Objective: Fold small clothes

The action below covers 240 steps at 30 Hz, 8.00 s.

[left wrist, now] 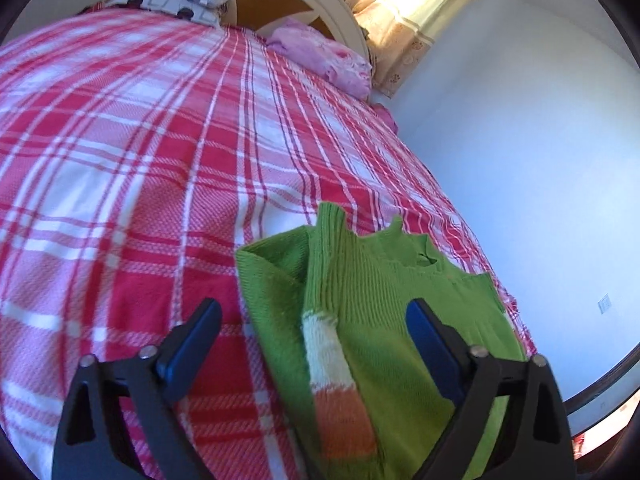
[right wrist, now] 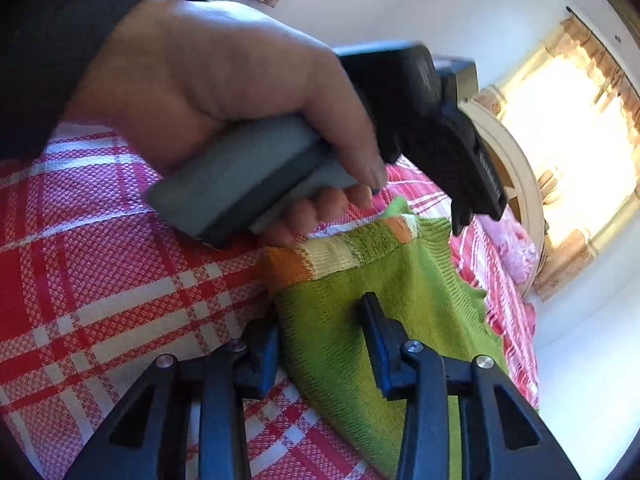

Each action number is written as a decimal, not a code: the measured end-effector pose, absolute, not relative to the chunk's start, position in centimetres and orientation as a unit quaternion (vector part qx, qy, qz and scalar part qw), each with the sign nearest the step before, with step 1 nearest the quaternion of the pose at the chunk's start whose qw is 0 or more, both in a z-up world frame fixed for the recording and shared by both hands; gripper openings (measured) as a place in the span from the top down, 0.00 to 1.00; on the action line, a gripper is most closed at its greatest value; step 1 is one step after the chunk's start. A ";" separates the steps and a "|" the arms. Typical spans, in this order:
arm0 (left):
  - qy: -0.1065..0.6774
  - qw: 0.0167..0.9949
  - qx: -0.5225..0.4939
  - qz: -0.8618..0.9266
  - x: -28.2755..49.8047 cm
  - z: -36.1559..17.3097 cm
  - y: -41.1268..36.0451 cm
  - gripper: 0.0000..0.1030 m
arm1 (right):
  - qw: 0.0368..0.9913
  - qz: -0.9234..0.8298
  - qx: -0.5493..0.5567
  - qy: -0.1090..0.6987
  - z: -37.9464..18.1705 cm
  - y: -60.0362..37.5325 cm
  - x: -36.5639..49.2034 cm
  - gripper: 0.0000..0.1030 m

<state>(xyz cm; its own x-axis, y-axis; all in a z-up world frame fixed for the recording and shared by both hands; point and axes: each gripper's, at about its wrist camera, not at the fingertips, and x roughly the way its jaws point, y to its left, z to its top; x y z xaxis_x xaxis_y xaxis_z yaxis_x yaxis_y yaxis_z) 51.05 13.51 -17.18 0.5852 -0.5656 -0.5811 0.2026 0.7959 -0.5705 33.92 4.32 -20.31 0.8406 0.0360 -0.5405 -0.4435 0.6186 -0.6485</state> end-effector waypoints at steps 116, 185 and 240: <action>0.417 0.862 -0.049 -0.282 42.2 -16.1 -11.4 0.00 | 0.923 0.045 0.077 0.375 -11.9 -34.4 35.6 0.45; 0.383 0.869 -0.086 -0.300 35.6 -11.7 -7.7 0.57 | 0.898 0.190 0.219 0.332 -12.6 -34.6 38.2 0.73; 0.350 0.927 -0.082 -0.105 20.1 -10.8 14.3 0.57 | 0.827 0.407 0.137 0.364 -12.6 -2.7 36.3 0.73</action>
